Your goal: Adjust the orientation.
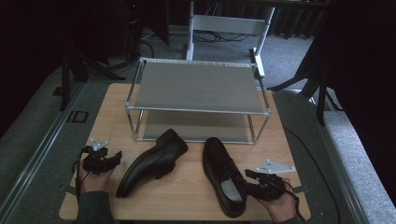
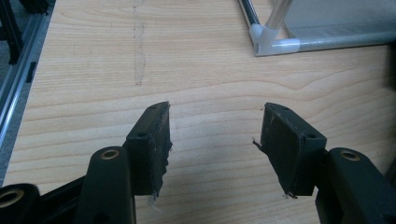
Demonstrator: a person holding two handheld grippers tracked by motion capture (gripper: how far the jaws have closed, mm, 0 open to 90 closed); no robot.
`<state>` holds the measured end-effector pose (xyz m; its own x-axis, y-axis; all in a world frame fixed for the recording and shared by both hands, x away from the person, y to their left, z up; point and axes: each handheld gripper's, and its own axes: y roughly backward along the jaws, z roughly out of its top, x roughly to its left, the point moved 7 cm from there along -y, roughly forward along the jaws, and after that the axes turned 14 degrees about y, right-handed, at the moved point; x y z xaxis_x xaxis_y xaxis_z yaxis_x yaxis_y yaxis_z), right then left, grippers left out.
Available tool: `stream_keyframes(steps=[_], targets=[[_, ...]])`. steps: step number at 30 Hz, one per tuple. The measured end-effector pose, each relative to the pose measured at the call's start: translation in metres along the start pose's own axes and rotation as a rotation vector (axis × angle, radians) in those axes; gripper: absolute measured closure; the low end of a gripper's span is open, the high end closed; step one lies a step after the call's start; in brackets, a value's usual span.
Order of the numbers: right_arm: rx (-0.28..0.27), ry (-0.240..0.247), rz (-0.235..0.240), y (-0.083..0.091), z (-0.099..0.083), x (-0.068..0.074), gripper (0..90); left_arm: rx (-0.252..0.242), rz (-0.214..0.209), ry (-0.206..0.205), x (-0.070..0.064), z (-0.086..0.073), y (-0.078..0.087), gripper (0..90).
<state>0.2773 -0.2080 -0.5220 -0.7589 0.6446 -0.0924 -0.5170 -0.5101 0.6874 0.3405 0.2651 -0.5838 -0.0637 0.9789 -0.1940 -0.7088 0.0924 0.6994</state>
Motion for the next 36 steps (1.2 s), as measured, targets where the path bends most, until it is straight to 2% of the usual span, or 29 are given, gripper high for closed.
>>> stream_keyframes(steps=[4, 6, 11, 13, 15, 21, 24, 32, 36], targets=[[0.042, -0.011, -0.018, -0.016, 0.003, -0.006, 59.5, -0.003, 0.001, 0.002, 0.0, 0.0, 0.0, 43.4], [0.057, -0.028, 0.0, -0.023, 0.004, -0.007, 62.3, -0.003, 0.003, 0.004, 0.001, 0.0, 0.0, 43.4], [0.07, -0.006, -0.034, -0.029, 0.008, -0.009, 67.0, 0.0, 0.002, 0.001, 0.0, 0.0, 0.0, 43.4], [0.073, 0.023, -0.045, -0.029, 0.009, -0.009, 71.2, -0.001, 0.001, -0.001, 0.0, 0.0, 0.0, 43.4], [0.074, 0.063, -0.039, -0.028, 0.009, -0.01, 73.6, 0.0, 0.003, -0.001, 0.0, 0.0, 0.0, 43.4], [0.061, 0.103, -0.01, -0.025, 0.009, -0.011, 76.4, 0.001, 0.003, 0.002, 0.0, 0.0, 0.0, 43.4], [0.045, 0.146, 0.042, -0.023, 0.008, -0.006, 78.9, 0.002, 0.003, -0.001, 0.0, 0.0, 0.0, 43.4], [0.037, 0.175, 0.104, -0.012, 0.001, -0.004, 79.9, -0.002, 0.0, 0.001, 0.0, 0.001, 0.0, 43.5], [0.022, 0.183, 0.109, -0.011, -0.001, -0.004, 79.9, -0.011, -0.008, -0.006, -0.003, 0.002, 0.003, 43.7]])
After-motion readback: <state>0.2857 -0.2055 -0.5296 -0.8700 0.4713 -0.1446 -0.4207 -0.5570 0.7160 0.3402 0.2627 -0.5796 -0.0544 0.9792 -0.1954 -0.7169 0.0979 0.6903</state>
